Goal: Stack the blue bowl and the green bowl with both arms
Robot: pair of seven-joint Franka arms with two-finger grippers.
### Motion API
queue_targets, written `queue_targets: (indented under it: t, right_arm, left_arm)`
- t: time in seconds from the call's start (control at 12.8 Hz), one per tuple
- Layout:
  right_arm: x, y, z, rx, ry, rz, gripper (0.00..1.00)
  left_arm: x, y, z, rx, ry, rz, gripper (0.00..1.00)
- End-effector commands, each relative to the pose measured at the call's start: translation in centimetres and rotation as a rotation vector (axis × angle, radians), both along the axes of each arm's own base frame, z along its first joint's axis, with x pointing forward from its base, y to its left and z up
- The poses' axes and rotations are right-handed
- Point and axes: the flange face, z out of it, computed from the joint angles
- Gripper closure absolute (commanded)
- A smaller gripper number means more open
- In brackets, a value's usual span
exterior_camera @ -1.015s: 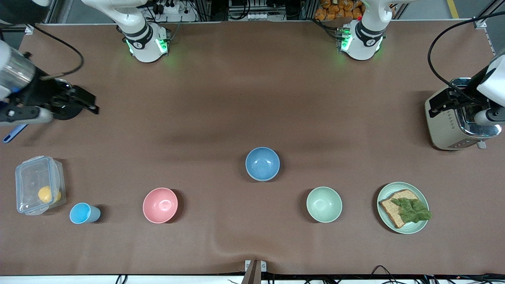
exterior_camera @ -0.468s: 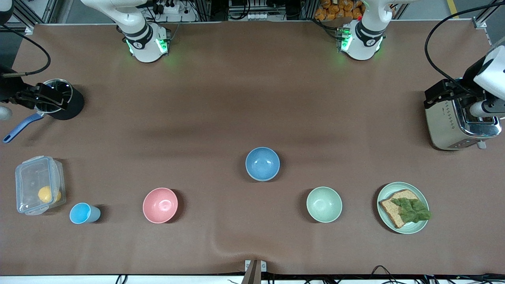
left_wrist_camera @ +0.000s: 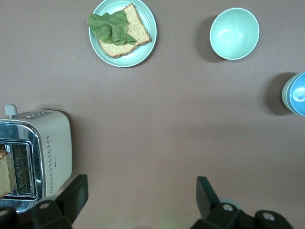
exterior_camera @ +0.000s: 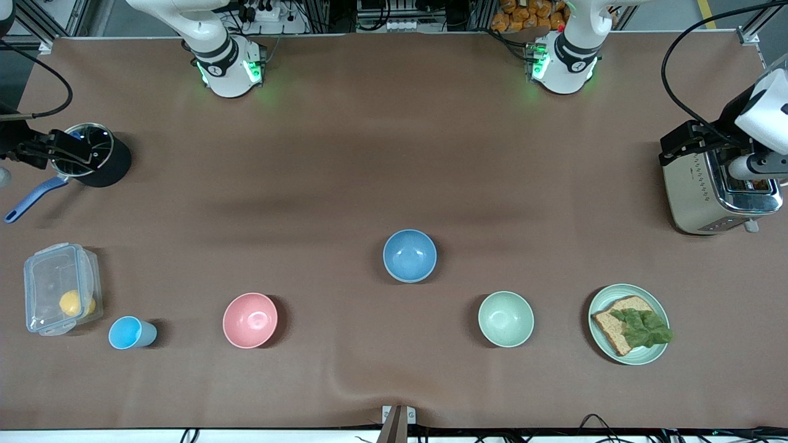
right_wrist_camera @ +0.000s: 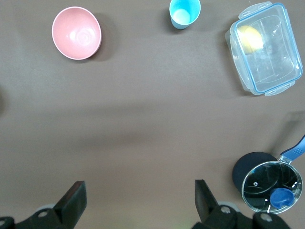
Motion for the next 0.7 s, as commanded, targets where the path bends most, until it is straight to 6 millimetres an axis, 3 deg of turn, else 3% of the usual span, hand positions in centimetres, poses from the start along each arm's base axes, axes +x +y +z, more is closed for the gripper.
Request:
queue_targets:
  t: [0.0,0.23,0.39,0.62]
  right_arm:
    - [-0.6,-1.0,0.4,-0.013,0.000,0.006,0.00]
    - [-0.7,-2.3,0.2,-0.017,0.004,0.010,0.00]
    - [-0.8,-2.1,0.3,-0.018,0.015,0.015,0.00]
    - [-1.4,-2.0,2.8,-0.018,0.030,0.016,0.00]
  left_arm:
    - [-0.7,0.1,0.9,-0.004,-0.005,0.012,0.00]
    - [-0.4,-0.1,0.8,-0.007,-0.004,0.010,0.00]
    - [-0.3,-0.3,0.6,-0.004,0.001,0.006,0.00]
    - [-0.3,-0.4,0.6,-0.005,0.001,0.007,0.00]
